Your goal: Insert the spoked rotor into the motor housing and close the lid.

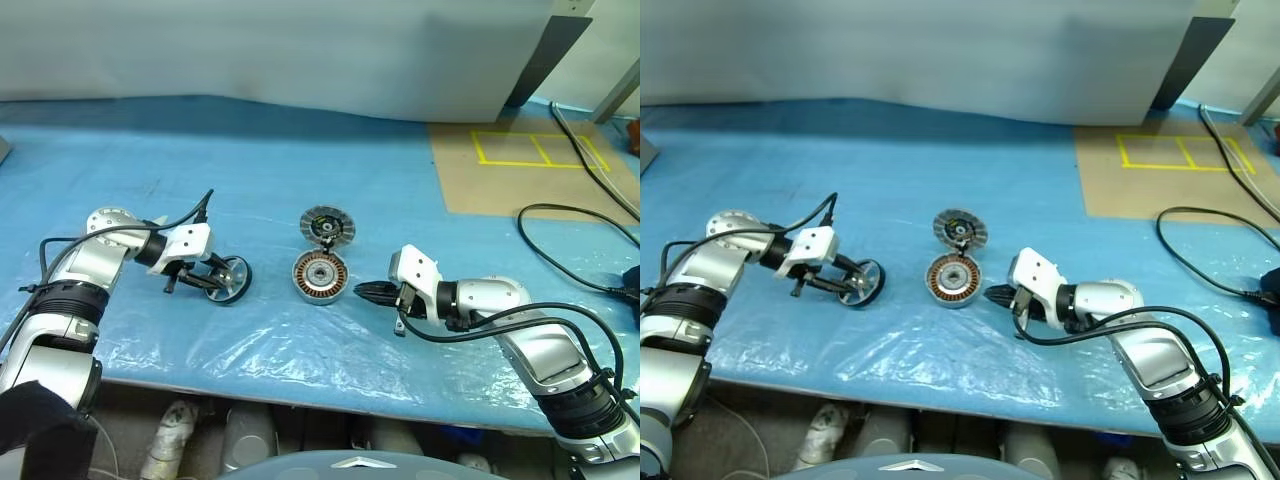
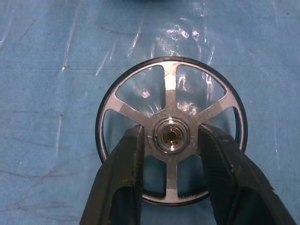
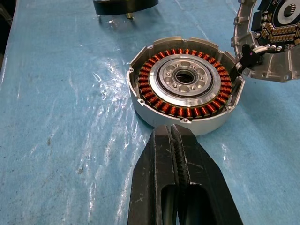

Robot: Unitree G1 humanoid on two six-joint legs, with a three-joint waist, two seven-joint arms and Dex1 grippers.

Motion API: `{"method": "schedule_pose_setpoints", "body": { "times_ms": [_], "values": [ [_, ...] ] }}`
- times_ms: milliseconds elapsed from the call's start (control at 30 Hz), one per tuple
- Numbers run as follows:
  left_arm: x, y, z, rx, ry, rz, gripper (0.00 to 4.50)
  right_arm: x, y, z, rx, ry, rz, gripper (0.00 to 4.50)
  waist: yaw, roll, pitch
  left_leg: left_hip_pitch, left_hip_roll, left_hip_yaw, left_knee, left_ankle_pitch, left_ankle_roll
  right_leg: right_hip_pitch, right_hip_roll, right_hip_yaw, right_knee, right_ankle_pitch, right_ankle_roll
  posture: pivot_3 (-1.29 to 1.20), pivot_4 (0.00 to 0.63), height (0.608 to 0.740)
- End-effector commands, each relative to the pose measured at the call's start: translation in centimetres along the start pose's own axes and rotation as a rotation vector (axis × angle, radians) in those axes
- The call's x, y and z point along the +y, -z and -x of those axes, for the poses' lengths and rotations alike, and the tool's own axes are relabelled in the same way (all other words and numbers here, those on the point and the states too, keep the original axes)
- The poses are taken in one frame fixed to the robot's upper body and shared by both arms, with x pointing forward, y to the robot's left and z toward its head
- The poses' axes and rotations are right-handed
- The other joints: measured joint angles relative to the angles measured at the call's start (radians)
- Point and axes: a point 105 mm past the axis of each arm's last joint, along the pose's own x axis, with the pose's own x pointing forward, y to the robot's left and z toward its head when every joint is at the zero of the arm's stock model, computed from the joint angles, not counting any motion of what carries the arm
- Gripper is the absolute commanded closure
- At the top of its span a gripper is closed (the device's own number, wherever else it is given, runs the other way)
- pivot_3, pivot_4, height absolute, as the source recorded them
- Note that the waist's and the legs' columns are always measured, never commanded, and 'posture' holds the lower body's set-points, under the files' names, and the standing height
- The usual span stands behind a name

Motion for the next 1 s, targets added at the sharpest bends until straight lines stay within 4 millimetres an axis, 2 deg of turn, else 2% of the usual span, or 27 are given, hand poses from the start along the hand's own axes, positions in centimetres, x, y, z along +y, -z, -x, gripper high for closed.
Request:
{"method": "schedule_pose_setpoints", "body": {
  "times_ms": [33, 200, 433, 667, 833, 1000],
  "values": [
    [-1.0, 0.3, -0.8, 0.005, 0.050, 0.018, 3.15, 0.0, -1.1, 0.2, -0.030, 0.004, 0.035, 4.50, 0.000, 0.000, 0.000, 0.000, 0.000, 0.000, 0.000, 0.000, 0.000, 0.000, -0.001, 0.000, 0.000, 0.000, 0.000, 0.00, 0.150, 0.740],
    [-1.7, 0.1, -1.1, -0.004, 0.060, 0.004, 3.17, -0.1, -1.3, 0.2, -0.041, 0.007, 0.029, 4.50, -0.001, 0.001, 0.000, 0.001, -0.001, 0.000, 0.000, 0.000, 0.000, 0.000, -0.001, 0.000, 0.000, 0.000, 0.000, 0.00, 0.150, 0.740],
    [-1.2, -3.8, -0.6, -0.234, -0.021, -0.020, 3.17, -0.1, -3.0, 1.4, -0.127, 0.012, -0.012, 4.50, 0.000, 0.000, 0.001, -0.002, -0.001, 0.000, -0.001, 0.000, 0.000, -0.002, -0.001, 0.000, 0.000, 0.000, 0.000, 0.00, 0.150, 0.740],
    [-0.4, -6.7, -0.3, -0.376, -0.092, -0.045, 3.17, 1.1, -4.4, 2.3, -0.195, -0.040, -0.026, 4.50, -0.002, -0.002, 0.002, -0.004, 0.001, 0.000, -0.001, 0.000, 0.000, -0.003, 0.000, -0.002, 0.000, 0.000, 0.000, 0.00, 0.150, 0.740],
    [0.9, -9.0, -0.1, -0.442, -0.106, -0.055, 3.17, 0.9, -4.5, 2.6, -0.205, -0.030, -0.043, 4.50, -0.002, -0.002, 0.002, -0.004, 0.000, 0.000, 0.000, 0.000, 0.000, -0.003, 0.000, -0.002, -0.001, 0.000, 0.000, 0.00, 0.150, 0.740],
    [1.2, -10.1, -1.4, -0.460, -0.055, -0.062, 3.17, 0.5, -5.0, 2.5, -0.241, 0.004, -0.069, 4.50, -0.002, -0.002, 0.002, -0.004, 0.000, 0.000, 0.000, 0.000, 0.000, -0.003, 0.000, -0.001, -0.001, 0.000, 0.000, 0.00, 0.150, 0.740]
  ]
}}
